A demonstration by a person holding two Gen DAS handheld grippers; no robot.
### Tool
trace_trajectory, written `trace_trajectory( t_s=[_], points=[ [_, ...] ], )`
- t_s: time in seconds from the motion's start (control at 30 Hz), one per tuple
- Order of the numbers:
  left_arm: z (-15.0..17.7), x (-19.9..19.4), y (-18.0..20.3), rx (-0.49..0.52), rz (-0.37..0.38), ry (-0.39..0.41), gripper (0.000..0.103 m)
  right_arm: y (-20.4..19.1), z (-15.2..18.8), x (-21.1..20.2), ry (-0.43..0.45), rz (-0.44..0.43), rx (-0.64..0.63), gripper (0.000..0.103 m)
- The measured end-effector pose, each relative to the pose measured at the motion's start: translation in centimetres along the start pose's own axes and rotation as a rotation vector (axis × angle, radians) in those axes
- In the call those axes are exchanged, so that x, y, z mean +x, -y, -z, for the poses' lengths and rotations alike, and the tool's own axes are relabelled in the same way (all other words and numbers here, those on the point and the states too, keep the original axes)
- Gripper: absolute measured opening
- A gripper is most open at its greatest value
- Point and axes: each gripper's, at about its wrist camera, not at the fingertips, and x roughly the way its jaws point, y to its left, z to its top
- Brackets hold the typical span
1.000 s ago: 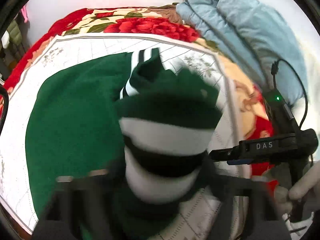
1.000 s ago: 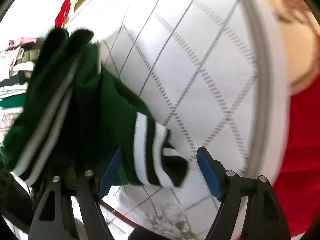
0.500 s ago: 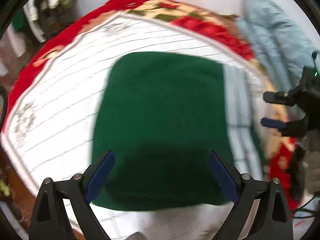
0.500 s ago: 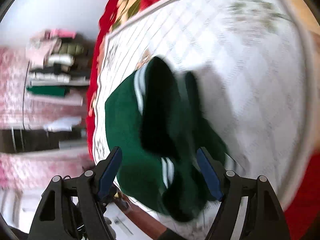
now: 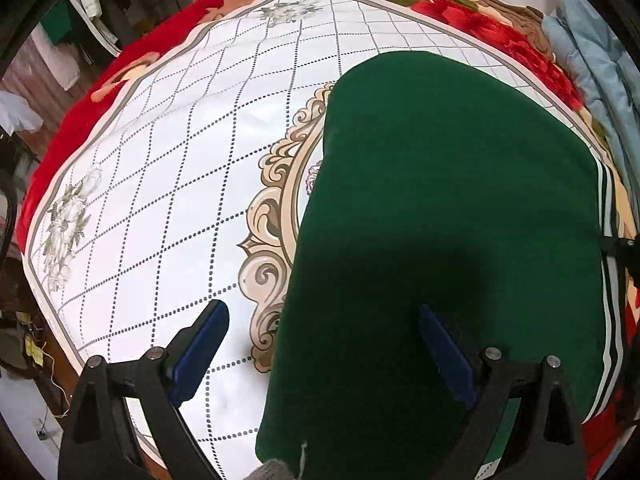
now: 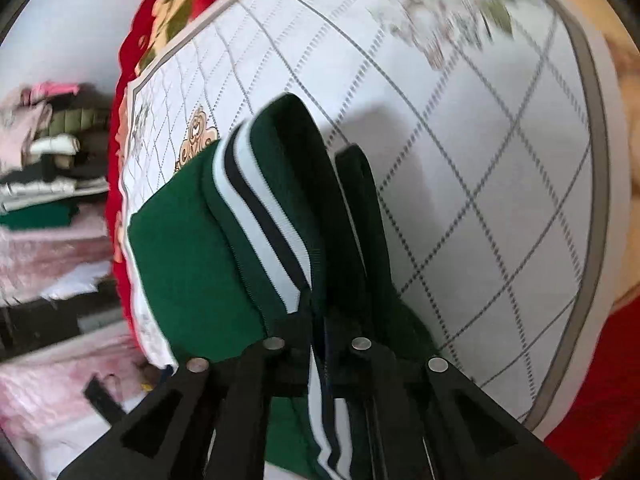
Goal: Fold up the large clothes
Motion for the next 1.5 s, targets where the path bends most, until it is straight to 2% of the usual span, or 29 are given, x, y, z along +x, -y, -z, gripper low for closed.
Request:
trace_trajectory(
  t_s=[0.07, 0.1, 0.13, 0.2, 0.33, 0.37, 0.4, 0.43, 0.5, 0.57, 0.63, 0.67, 0.77, 0.83, 0.87, 0.97, 1.0, 1.03, 1.1, 1.17, 1.27, 1.4, 1.43, 1.47, 1.5],
  points=[
    [0.0, -0.4, 0.1, 0.0, 0.0, 0.001, 0.096, 0.3, 0.7, -1.8, -0.013, -0.029, -0.004, 0.018],
    [0.1, -0.7, 0.2, -0.008, 0.006, 0.001, 0.096, 0.4, 1.3, -2.7, -0.014, -0.035, -0.013, 0.033],
    [0.2, -1.0, 0.2, -0.017, 0.016, 0.0, 0.096, 0.6, 2.3, -3.9, -0.016, -0.045, -0.022, 0.056],
    [0.6, -1.4, 0.0, -0.028, 0.022, -0.009, 0.096, 1.6, 4.4, -5.4, -0.031, -0.068, -0.026, 0.075],
    [1.1, -2.5, 0.2, -0.025, 0.018, -0.007, 0.096, 2.7, 8.5, -3.4, -0.166, -0.062, -0.019, 0.073],
    [1.3, -2.5, 0.5, -0.016, 0.012, -0.009, 0.096, 3.2, 9.4, -2.3, -0.209, -0.052, -0.016, 0.067],
    [1.5, -2.3, 0.8, -0.002, 0.002, -0.012, 0.096, 3.5, 10.2, -1.0, -0.242, -0.05, -0.025, 0.026],
    [1.8, -1.9, 1.1, 0.019, -0.016, -0.021, 0.096, 3.3, 10.5, -0.3, -0.253, -0.037, -0.027, 0.003],
    [2.0, -1.0, 1.5, 0.052, -0.045, -0.039, 0.096, 3.0, 11.0, -0.5, -0.2, 0.024, -0.032, 0.003],
    [2.3, -0.4, 1.5, 0.074, -0.062, -0.042, 0.099, 1.9, 10.9, -2.6, -0.088, 0.064, -0.039, 0.003],
    [2.2, -0.1, 1.4, 0.078, -0.045, -0.043, 0.099, 1.8, 10.5, -5.1, 0.02, 0.077, -0.019, 0.002],
    [2.1, 0.0, 1.4, 0.083, -0.042, -0.04, 0.099, 2.2, 10.3, -5.5, 0.041, 0.102, -0.008, 0.002],
    [2.0, 0.4, 1.6, 0.086, -0.037, -0.052, 0.099, 4.1, 9.6, -3.4, -0.002, 0.205, 0.006, 0.002],
    [1.9, 0.2, 1.6, 0.083, -0.048, -0.055, 0.099, 5.3, 9.1, -2.1, -0.076, 0.175, 0.038, 0.003],
    [1.8, -0.1, 1.6, 0.081, -0.047, -0.055, 0.099, 5.6, 8.8, -2.3, -0.08, 0.14, 0.073, 0.003],
    [1.1, -1.1, 1.2, 0.064, -0.034, -0.04, 0.099, 4.9, 7.8, -4.2, -0.065, 0.119, 0.049, 0.014],
    [0.6, -1.4, 1.0, 0.054, -0.029, -0.029, 0.099, 4.7, 7.4, -5.2, -0.034, 0.125, 0.029, 0.026],
    [0.0, -1.7, 0.9, 0.041, -0.025, -0.015, 0.099, 4.0, 6.7, -6.2, 0.007, 0.103, 0.001, 0.046],
    [-1.6, -1.8, 0.7, 0.017, -0.02, 0.012, 0.099, 2.9, 5.1, -7.0, 0.056, 0.07, -0.03, 0.071],
    [-3.5, -1.4, 0.5, -0.01, -0.031, 0.034, 0.099, 1.3, 2.1, -6.8, 0.099, 0.025, -0.062, 0.072],
    [-6.9, -0.5, 0.2, -0.059, -0.038, 0.075, 0.099, -0.9, -1.6, -5.2, 0.115, -0.01, -0.081, 0.072],
    [-11.0, 2.0, 0.6, -0.072, -0.061, 0.081, 0.099, -3.1, -5.8, -1.7, 0.085, -0.06, -0.097, 0.072],
    [-11.8, 2.6, 0.8, -0.068, -0.069, 0.083, 0.099, -3.9, -6.5, -1.1, 0.073, -0.066, -0.116, 0.064],
    [-12.5, 3.2, 1.0, -0.056, -0.084, 0.082, 0.099, -3.9, -6.9, -1.0, 0.069, -0.067, -0.138, 0.046],
    [-13.0, 3.9, 1.2, -0.038, -0.108, 0.077, 0.099, -4.6, -7.2, -0.3, 0.051, -0.053, -0.166, 0.011]
  ],
)
